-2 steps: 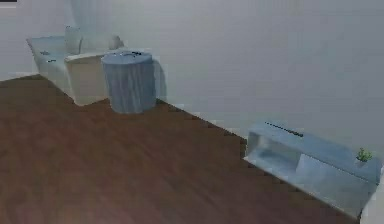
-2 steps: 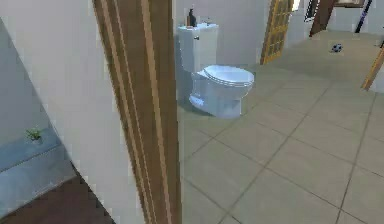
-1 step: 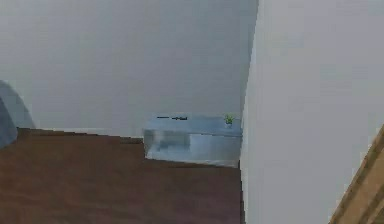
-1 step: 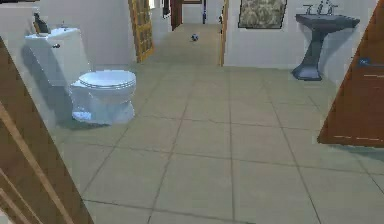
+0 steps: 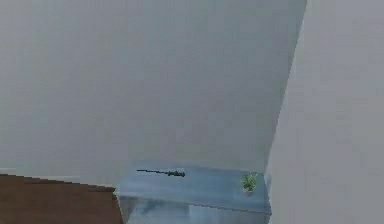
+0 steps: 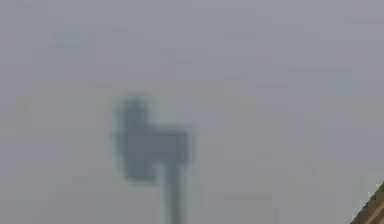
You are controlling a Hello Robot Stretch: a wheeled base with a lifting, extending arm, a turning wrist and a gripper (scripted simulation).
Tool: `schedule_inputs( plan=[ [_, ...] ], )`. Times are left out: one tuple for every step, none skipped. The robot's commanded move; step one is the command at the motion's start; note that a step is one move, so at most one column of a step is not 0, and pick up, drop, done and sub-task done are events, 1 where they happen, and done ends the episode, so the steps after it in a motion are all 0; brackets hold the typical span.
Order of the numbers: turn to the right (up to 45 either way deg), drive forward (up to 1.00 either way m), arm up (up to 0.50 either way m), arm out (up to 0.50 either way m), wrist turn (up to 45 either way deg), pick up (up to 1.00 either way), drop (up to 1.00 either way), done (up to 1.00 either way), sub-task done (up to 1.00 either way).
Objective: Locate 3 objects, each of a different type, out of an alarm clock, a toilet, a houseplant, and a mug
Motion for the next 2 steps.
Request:
schedule_inputs(
  plan=[
    [21.0, 0.00, 0.00, 0.00, 0.0, 0.00, 0.00, 0.00, 0.00],
    [0.0, 0.00, 0.00, 0.00, 0.0, 0.00, 0.00, 0.00, 1.00]
  ],
)
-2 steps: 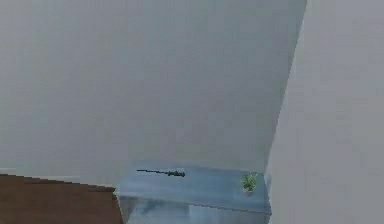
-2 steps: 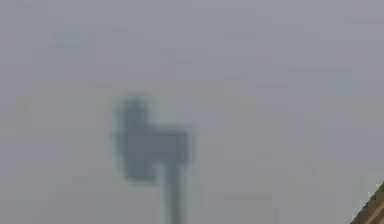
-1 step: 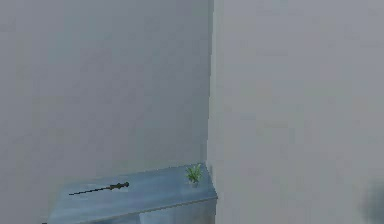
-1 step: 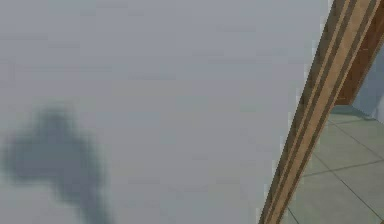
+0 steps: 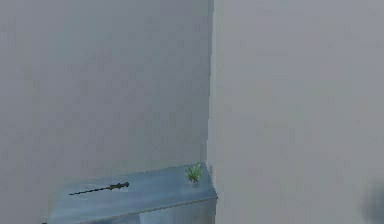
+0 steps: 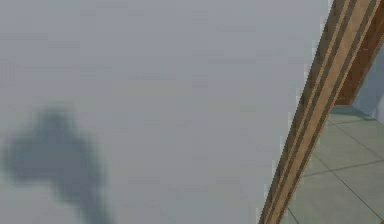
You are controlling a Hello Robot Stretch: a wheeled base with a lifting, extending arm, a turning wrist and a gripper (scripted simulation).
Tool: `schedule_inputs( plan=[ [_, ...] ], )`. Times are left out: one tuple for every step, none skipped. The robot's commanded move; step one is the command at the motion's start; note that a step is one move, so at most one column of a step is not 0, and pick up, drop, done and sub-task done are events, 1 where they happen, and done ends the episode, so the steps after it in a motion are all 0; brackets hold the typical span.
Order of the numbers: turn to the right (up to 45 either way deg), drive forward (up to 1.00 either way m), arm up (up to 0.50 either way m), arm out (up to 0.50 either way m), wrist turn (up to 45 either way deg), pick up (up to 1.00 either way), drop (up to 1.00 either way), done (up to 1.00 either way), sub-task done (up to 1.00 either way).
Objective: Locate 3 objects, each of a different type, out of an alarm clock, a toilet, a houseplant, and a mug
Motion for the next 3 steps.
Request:
schedule_inputs(
  plan=[
    [45.0, 0.00, 0.00, 0.00, 0.0, 0.00, 0.00, 0.00, 0.00],
    [45.0, 0.00, 0.00, 0.00, 0.0, 0.00, 0.00, 0.00, 0.00],
    [45.0, 0.00, 0.00, 0.00, 0.0, 0.00, 0.00, 0.00, 0.00]
  ],
)
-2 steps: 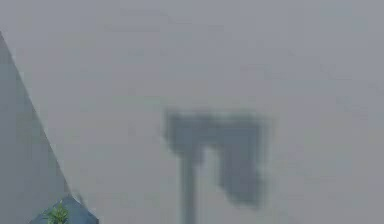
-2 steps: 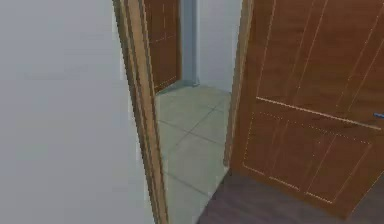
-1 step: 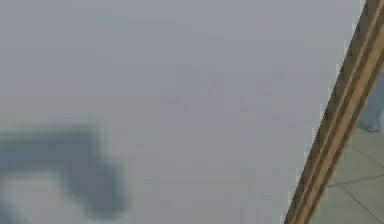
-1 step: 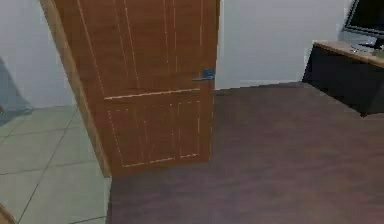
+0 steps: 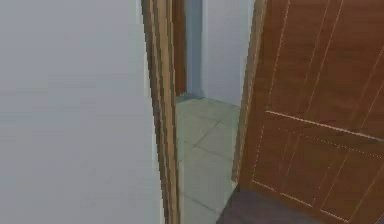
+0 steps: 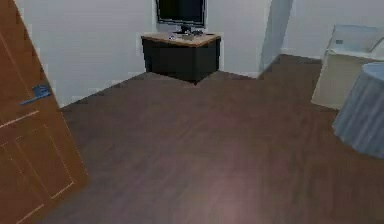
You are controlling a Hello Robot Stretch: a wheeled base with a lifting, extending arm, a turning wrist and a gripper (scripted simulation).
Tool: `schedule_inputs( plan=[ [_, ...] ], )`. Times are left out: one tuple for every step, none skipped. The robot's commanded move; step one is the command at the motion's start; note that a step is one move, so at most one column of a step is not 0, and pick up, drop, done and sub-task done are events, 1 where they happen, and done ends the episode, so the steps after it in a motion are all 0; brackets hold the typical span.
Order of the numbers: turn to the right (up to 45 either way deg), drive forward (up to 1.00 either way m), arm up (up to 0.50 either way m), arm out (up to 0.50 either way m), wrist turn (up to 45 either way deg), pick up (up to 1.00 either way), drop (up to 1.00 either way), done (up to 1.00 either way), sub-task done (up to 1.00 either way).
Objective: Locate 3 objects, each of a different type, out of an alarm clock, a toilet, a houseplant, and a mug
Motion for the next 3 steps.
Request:
schedule_inputs(
  plan=[
    [42.0, 0.00, 0.00, 0.00, 0.0, 0.00, 0.00, 0.00, 0.00],
    [0.0, 0.75, 0.00, 0.00, 0.0, 0.00, 0.00, 0.00, 0.00],
    [-45.0, 0.00, 0.00, 0.00, 0.0, 0.00, 0.00, 0.00, 0.00]
  ],
)
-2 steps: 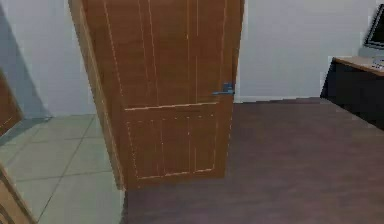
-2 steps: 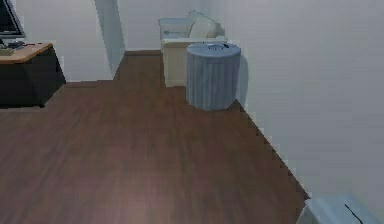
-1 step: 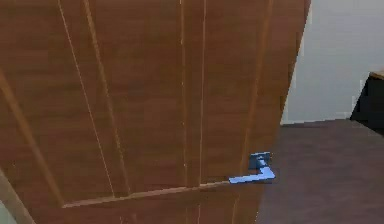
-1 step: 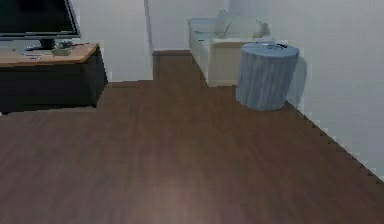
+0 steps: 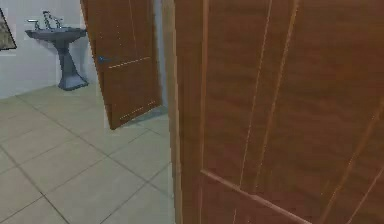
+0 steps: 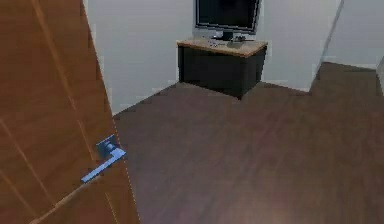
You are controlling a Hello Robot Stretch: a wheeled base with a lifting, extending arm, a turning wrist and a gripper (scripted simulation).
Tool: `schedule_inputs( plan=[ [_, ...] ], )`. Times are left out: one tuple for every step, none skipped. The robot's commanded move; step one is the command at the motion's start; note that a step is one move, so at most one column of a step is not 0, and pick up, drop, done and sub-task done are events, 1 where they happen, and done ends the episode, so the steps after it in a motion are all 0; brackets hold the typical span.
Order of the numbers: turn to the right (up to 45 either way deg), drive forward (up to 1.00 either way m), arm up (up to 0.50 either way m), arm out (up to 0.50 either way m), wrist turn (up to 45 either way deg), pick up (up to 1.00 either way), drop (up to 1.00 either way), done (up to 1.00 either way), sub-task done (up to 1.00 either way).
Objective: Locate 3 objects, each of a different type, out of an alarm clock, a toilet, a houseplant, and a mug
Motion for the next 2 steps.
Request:
schedule_inputs(
  plan=[
    [-24.0, 0.00, 0.00, 0.00, 0.0, 0.00, 0.00, 0.00, 0.00],
    [0.0, 0.30, 0.00, 0.00, 0.0, 0.00, 0.00, 0.00, 0.00]
  ],
)
